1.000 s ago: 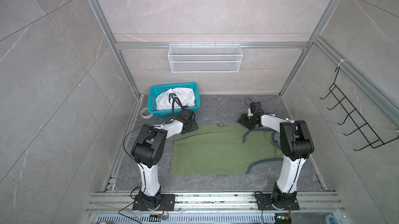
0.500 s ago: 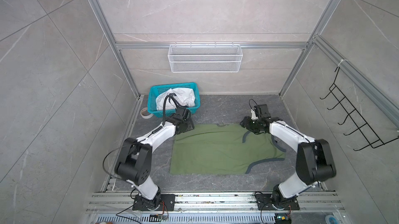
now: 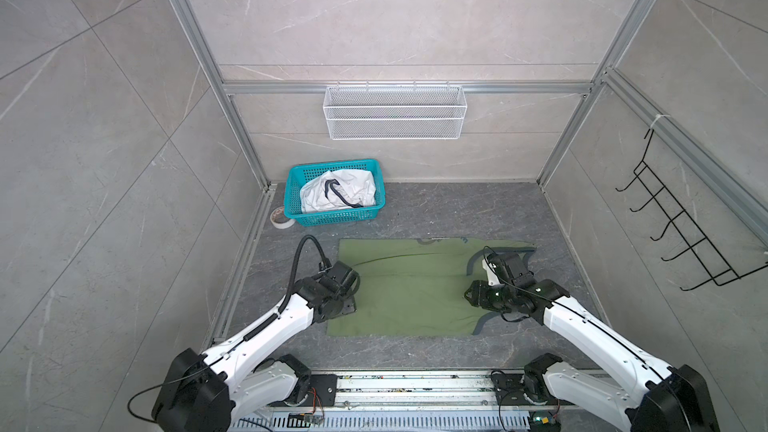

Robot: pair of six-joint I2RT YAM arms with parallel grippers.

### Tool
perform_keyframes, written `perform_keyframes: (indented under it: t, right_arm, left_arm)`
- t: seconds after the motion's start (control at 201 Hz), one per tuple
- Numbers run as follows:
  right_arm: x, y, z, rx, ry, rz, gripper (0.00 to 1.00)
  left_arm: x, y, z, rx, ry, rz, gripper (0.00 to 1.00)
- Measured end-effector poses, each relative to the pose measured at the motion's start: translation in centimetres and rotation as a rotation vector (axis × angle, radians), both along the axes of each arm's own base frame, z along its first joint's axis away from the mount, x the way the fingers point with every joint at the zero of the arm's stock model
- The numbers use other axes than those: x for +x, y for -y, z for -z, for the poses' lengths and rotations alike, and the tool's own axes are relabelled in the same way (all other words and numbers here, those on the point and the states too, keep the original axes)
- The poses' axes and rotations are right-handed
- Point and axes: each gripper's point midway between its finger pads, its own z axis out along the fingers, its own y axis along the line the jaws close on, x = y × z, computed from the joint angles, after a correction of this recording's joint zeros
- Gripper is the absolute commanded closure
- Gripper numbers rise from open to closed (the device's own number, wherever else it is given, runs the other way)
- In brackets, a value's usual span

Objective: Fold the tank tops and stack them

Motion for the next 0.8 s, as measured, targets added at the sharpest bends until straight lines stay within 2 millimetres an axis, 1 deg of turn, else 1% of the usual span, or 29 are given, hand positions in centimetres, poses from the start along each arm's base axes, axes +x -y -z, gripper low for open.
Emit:
perform_keyframes:
  t: [0.114,0.159,0.229,0.388,0.552,0.647,0.796]
  right_arm:
    - [-1.4,0.5,0.9,0.001,-0.025,0.023,0.45]
    - [-2.1,0.7,1.3,0.001,-0.035,0.033,0.45]
    - [-2.9,1.0,1.8,0.002,-0.049,0.046,0.45]
    - [-3.6,1.3,1.9,0.002,-0.058,0.066,0.46]
    - [-4.1,1.7,1.9,-0.004,-0.061,0.091,0.46]
    - [-4.5,2.1,2.4,-0.018,-0.076,0.110,0.46]
    - [-5.1,2.6,3.4,-0.049,-0.111,0.134,0.46]
  left_arm:
    - [-2.2,-2.5,1.2,0.030,-0.008,-0.085,0.42]
    - [-2.8,-3.1,1.7,0.038,-0.011,-0.108,0.46]
    - [-3.5,-3.7,2.3,0.044,-0.016,-0.131,0.47]
    - [-3.4,-3.5,3.1,0.024,-0.008,-0.149,0.54]
    - [-3.7,-3.3,4.8,0.026,-0.050,-0.160,0.62]
    - [-3.8,-3.0,5.4,0.017,-0.067,-0.161,0.65]
    - [-3.5,-2.6,5.5,-0.001,-0.058,-0.165,0.70]
